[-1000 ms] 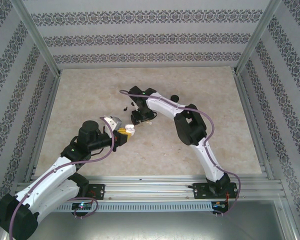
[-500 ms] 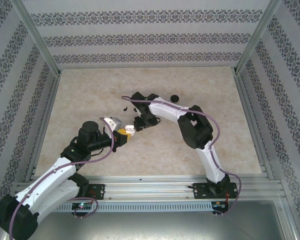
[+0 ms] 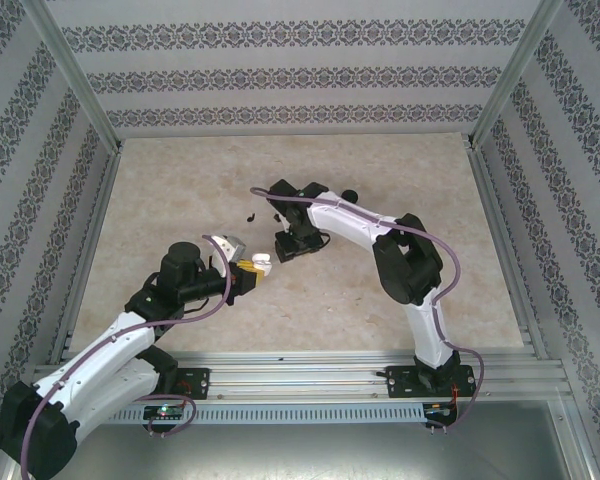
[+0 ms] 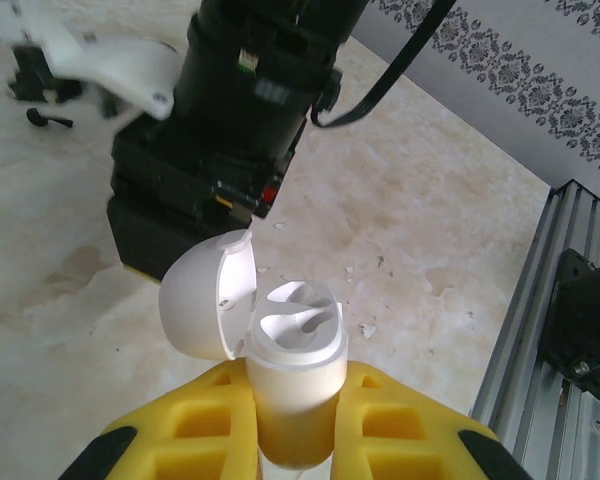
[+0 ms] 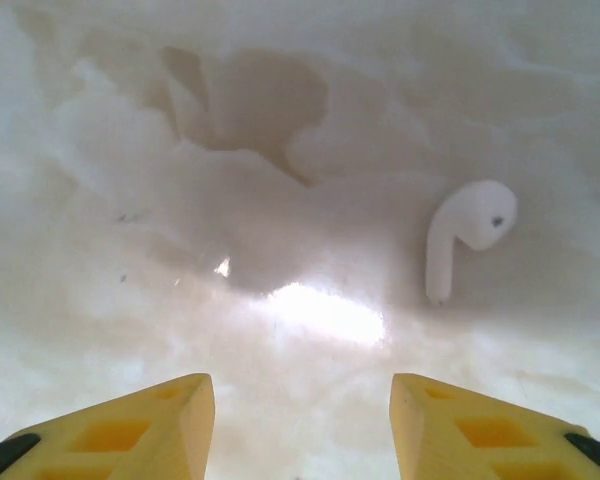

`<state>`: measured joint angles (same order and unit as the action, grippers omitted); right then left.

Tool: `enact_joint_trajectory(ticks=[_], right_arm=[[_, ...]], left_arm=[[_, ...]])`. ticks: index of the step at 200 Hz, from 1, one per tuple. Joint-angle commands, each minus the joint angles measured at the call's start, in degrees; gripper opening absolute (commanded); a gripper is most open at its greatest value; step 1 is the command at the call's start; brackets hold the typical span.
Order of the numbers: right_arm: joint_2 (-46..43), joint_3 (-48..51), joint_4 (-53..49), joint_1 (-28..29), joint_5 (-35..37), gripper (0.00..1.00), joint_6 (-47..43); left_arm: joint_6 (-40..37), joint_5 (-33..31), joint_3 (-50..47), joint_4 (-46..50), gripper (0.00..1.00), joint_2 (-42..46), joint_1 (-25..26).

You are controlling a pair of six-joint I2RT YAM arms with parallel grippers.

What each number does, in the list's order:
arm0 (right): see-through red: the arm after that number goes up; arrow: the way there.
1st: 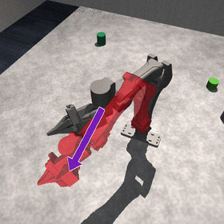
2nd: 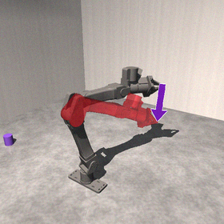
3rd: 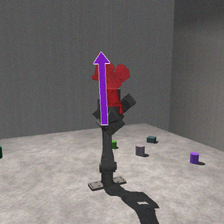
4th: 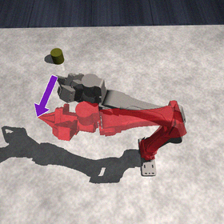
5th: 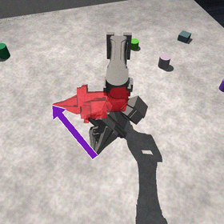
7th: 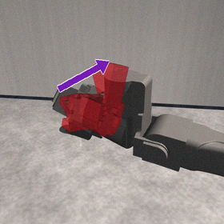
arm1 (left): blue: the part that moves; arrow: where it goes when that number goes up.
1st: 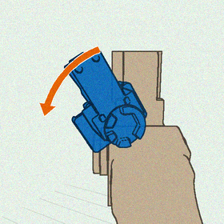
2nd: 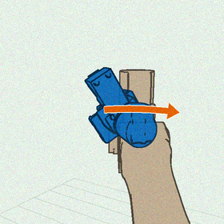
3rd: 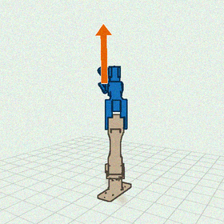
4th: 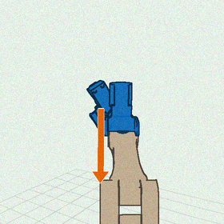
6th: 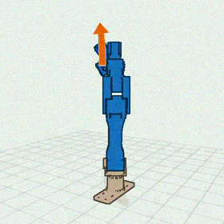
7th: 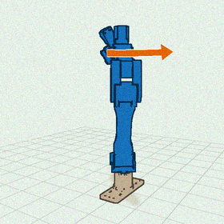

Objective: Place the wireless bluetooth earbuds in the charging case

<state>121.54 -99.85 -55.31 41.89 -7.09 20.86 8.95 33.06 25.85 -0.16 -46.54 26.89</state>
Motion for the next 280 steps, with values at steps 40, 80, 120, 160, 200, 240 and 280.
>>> enact_joint_trajectory(ticks=[40,80,120,160,200,240,280], right_arm=[[6.43,-11.99,-11.26,-1.35,2.41,0.48,-2.21],[10.87,-17.34,-13.80,-1.55,4.46,0.48,-3.08],[13.96,-20.34,-15.45,-1.98,5.81,0.48,-3.72],[15.19,-20.46,-15.60,-2.27,7.15,0.46,-3.73],[15.79,-20.47,-15.26,-2.70,8.24,0.45,-3.72],[17.28,-21.71,-15.43,-3.26,7.70,0.42,-3.39],[19.15,-23.60,-16.09,-3.46,6.98,0.39,-3.01]], left_arm=[[0.56,2.84,-2.12,-8.58,0.00,0.05,0.00],[0.10,5.45,-2.12,-9.24,0.00,-0.97,0.00],[-0.16,5.75,-2.49,-9.34,0.00,-0.96,0.00],[-0.37,5.35,-2.80,-8.21,0.00,-0.22,0.01],[0.10,5.30,-3.08,-7.67,0.00,0.30,0.00],[-0.55,5.88,-3.24,-7.71,0.00,0.39,0.06],[-1.81,7.45,-3.87,-8.89,0.00,0.98,0.04]])
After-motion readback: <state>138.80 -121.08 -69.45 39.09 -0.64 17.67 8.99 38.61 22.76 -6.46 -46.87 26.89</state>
